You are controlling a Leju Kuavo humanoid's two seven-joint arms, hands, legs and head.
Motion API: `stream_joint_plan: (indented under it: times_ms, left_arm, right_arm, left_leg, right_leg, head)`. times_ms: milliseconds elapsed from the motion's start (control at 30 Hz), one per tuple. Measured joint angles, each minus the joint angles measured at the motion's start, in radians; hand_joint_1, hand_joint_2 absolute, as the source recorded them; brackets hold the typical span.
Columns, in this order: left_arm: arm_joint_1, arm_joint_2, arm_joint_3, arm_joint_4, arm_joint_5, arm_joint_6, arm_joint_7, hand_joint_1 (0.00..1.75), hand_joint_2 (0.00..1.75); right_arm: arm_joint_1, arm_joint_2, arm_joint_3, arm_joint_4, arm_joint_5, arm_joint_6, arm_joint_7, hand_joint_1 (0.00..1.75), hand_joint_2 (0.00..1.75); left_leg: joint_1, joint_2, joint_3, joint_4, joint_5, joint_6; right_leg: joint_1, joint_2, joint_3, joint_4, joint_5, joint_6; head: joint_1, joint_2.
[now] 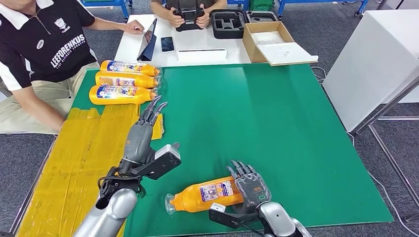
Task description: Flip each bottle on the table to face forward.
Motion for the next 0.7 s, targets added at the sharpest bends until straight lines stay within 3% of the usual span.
stream_joint_plan:
  times_ms: [167, 300, 700]
  left_arm:
    - [-0.003, 0.0, 0.0, 0.006, 0.003, 0.0, -0.002, 0.0, 1.75]
    - [-0.003, -0.001, 0.0, 0.011, 0.003, 0.0, -0.003, 0.0, 1.75]
    - [-0.008, -0.001, 0.001, 0.024, 0.032, 0.009, -0.006, 0.0, 1.75]
  right_arm:
    - [-0.01, -0.006, 0.015, 0.016, 0.003, 0.007, -0.003, 0.38, 1.75]
    - [-0.018, -0.007, 0.019, 0.025, 0.007, 0.007, -0.003, 1.72, 1.75]
    - [-0.057, -0.017, 0.016, 0.063, -0.059, 0.006, -0.027, 1.75, 1.75]
  left_leg:
    - [-0.001, 0.0, 0.004, 0.0, -0.006, 0.0]
    - [-0.001, 0.0, 0.004, 0.0, -0.006, 0.0]
    - [-0.002, 0.0, 0.006, 0.0, 0.006, 0.002]
  right_leg:
    - [0.0, 0.0, -0.002, -0.001, 0.0, 0.0]
    - [0.0, 0.0, -0.002, -0.001, 0.003, 0.002]
    - [0.002, 0.0, 0.009, 0.0, 0.005, 0.004]
  head:
    - [0.0, 0.0]
    - [0.0, 0.0]
    - [0.0, 0.0]
